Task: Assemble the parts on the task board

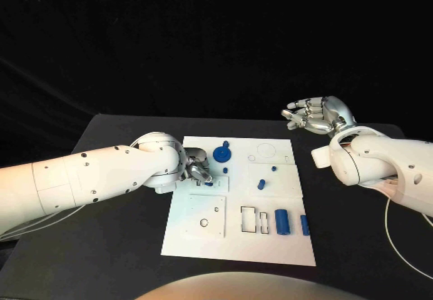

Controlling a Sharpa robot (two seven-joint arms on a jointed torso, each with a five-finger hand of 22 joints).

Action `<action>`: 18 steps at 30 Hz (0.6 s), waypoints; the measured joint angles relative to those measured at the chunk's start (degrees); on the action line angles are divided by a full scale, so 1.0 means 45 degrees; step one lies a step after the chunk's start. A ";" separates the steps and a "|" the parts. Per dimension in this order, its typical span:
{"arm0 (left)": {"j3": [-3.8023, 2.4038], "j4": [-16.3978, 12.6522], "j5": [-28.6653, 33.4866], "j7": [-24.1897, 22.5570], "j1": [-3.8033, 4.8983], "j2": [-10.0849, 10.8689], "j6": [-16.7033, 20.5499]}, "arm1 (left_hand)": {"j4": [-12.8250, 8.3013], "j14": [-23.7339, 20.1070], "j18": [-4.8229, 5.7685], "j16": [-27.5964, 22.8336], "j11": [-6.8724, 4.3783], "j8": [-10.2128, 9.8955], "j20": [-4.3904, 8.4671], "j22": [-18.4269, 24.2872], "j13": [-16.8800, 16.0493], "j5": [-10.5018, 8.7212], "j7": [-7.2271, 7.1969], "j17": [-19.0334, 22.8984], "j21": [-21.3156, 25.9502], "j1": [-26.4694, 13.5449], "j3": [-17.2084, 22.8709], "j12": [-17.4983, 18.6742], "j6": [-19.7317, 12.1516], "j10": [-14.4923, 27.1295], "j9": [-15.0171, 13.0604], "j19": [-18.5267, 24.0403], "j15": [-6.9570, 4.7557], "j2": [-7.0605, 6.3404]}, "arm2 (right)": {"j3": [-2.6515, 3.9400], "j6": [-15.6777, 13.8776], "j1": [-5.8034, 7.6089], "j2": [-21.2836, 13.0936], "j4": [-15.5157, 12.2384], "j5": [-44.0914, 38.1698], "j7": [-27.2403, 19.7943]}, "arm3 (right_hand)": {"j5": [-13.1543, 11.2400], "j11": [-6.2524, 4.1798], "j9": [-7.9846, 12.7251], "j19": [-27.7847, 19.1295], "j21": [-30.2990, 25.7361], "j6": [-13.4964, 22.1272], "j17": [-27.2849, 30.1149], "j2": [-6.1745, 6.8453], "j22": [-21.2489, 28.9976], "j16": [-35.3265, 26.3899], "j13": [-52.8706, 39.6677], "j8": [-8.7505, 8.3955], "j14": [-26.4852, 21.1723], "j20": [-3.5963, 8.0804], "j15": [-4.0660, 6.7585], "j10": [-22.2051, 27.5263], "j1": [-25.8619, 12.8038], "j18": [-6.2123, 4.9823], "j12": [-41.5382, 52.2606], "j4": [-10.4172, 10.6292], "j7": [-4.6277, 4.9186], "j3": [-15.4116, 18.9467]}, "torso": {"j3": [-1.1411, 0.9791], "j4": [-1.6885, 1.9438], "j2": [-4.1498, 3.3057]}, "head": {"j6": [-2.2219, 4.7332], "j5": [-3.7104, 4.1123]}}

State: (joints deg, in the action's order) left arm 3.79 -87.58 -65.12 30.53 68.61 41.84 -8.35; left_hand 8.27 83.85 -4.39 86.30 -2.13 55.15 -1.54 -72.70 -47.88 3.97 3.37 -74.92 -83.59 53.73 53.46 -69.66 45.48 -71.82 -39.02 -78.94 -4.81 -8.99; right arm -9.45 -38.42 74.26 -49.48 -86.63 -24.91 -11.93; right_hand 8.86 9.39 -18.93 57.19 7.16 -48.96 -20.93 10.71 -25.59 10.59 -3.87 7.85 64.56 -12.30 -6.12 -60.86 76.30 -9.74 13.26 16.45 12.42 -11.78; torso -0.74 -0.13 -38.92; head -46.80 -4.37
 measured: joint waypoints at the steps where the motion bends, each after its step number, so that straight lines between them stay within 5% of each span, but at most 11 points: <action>1: 0.0000 0.0002 0.0001 0.0000 0.0000 -0.0002 0.0000 | -0.0001 -0.0001 0.0000 0.0000 0.0000 -0.0036 0.0000 0.0000 0.0000 0.0000 -0.0001 0.0000 0.0000 0.0000 0.0001 0.0000 0.0005 0.0000 -0.0005 0.0000 -0.0001 0.0000 | 0.0000 0.0002 -0.0001 0.0000 0.0000 0.0001 -0.0002 | 0.0000 0.0025 0.0000 0.0004 -0.0016 0.0000 0.0000 -0.0019 0.0019 0.0000 0.0000 0.0000 0.0000 -0.0004 0.0000 0.0025 -0.0019 0.0000 0.0050 0.0017 0.0000 0.0056 | 0.0000 0.0001 0.0000 | 0.0002 0.0000; 7: -0.0001 0.0029 0.0007 0.0000 0.0000 -0.0006 0.0000 | -0.0168 -0.0001 0.0000 0.0000 -0.0027 -0.0102 0.0000 -0.0002 -0.0361 0.0000 -0.0099 0.0000 0.0000 -0.0419 0.0093 -0.0210 0.0143 -0.0158 -0.0051 0.0000 -0.0001 -0.0085 | 0.0000 0.0010 -0.0007 0.0000 0.0002 0.0006 -0.0010 | 0.0000 0.0046 0.0018 0.0047 -0.0048 0.0000 -0.0001 -0.0186 0.0143 -0.0077 0.0000 0.0000 0.0000 -0.0046 0.0000 0.0046 -0.0186 -0.0001 0.0111 0.0034 0.0000 0.0392 | 0.0000 0.0004 0.0002 | 0.0013 0.0002; 14: 0.0014 0.0054 0.0018 0.0006 -0.0014 -0.0004 -0.0024 | 0.0169 -0.0001 0.0000 0.0000 -0.0051 -0.0178 0.0000 -0.0011 -0.0384 0.0000 -0.0410 0.0000 0.0000 -0.0654 -0.0349 -0.0211 0.0549 -0.0180 -0.0074 0.0001 0.0000 -0.0085 | 0.0000 0.0019 -0.0013 -0.0001 0.0007 0.0032 -0.0019 | 0.0000 0.0031 0.0079 0.0092 -0.0099 0.0000 0.0012 -0.0661 0.0434 -0.0247 0.0010 -0.0099 0.0047 -0.0091 -0.0047 0.0153 -0.0863 -0.0001 0.0279 0.0066 0.0000 0.1342 | 0.0002 0.0005 0.0004 | 0.0018 0.0005; 18: 0.0014 0.0066 0.0027 0.0013 -0.0014 -0.0002 -0.0048 | 0.0320 -0.0001 0.0000 0.0000 -0.0050 -0.0178 0.0000 -0.0011 -0.0406 -0.0045 -0.0462 0.0000 0.0000 -0.0803 -0.0546 -0.0265 0.0601 -0.0180 -0.0074 0.0001 0.0000 -0.0099 | 0.0000 0.0028 -0.0017 0.0001 0.0011 0.0052 -0.0024 | 0.0000 0.0053 0.0080 0.0092 -0.0150 0.0000 0.0011 -0.0672 0.0476 -0.0301 0.0010 -0.0099 0.0047 -0.0091 -0.0047 0.0219 -0.0873 -0.0001 0.0279 0.0035 0.0000 0.1439 | 0.0001 0.0005 0.0004 | 0.0018 0.0006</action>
State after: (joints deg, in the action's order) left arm 3.85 -87.28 -65.00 30.59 68.54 41.83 -8.57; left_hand 9.71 83.84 -4.39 86.30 -2.36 54.35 -1.54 -72.75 -49.71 3.77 1.29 -74.92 -83.59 50.12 51.00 -70.86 48.19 -72.63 -39.35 -78.94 -4.82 -9.44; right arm -9.45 -38.30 74.19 -49.47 -86.58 -24.67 -12.04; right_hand 8.86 9.63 -18.57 57.60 6.49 -48.96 -20.87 7.69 -23.45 9.24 -3.83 7.40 64.78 -12.71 -6.34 -59.87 72.37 -9.74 14.51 16.60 12.42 -5.31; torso -0.73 -0.11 -38.91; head -46.72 -4.35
